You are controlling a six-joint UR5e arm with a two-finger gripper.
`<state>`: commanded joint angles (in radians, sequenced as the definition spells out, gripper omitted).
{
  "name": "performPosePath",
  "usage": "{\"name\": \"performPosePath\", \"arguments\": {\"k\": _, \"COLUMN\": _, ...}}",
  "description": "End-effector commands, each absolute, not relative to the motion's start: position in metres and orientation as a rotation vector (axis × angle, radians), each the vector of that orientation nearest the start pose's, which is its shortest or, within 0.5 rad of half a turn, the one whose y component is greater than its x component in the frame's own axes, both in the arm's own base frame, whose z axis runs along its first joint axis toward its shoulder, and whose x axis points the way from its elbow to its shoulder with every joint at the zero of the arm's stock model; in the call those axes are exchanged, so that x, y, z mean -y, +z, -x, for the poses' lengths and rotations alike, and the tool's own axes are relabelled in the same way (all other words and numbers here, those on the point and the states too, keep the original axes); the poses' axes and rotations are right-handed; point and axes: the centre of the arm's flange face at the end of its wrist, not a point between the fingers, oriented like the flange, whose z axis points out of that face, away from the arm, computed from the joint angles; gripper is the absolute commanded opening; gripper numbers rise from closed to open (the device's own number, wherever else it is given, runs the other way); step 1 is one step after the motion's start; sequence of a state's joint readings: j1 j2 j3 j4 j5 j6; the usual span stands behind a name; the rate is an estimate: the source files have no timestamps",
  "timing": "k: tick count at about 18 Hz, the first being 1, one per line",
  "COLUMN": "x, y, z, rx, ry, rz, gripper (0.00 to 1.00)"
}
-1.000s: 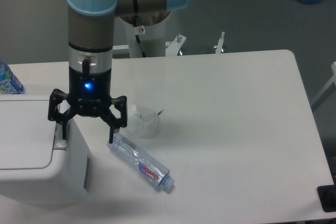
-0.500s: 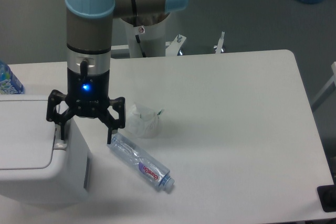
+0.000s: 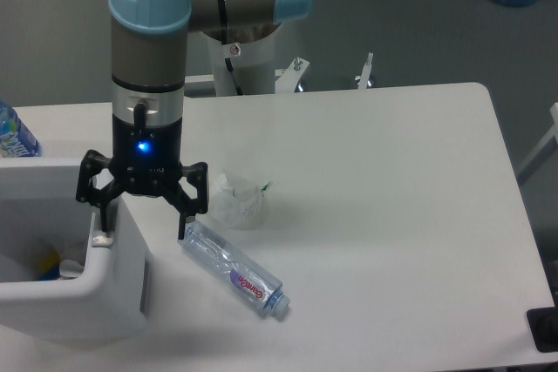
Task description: Open the trash can
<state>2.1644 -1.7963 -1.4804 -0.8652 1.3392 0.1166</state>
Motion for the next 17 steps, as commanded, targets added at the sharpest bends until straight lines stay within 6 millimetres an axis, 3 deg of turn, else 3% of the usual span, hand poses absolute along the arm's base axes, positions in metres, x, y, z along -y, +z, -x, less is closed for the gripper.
{"name": "performPosePath", "arguments": {"k": 4, "x": -0.598, "y": 0.533, "z": 0.241, "rx": 0.527, "ry": 0.037, "rz": 2.412, "gripper": 1.0}}
{"name": "performPosePath", "arguments": {"k": 7, "x": -0.587, "y": 0.545, "z": 0.263, "rx": 0.547, "ry": 0.158, "rz": 2.404, "gripper": 1.0}}
{"name": "performPosePath", "arguments": {"k": 13, "x": -0.567, "y": 0.533, "z": 0.294, "rx": 0.448, "ry": 0.391, "rz": 2.522, "gripper": 1.0}}
{"name": "performPosePath", "arguments": {"k": 17, "x": -0.554, "y": 0.521, "z": 0.313, "rx": 0.331, "ry": 0.449, "rz": 2.623, "gripper": 1.0}}
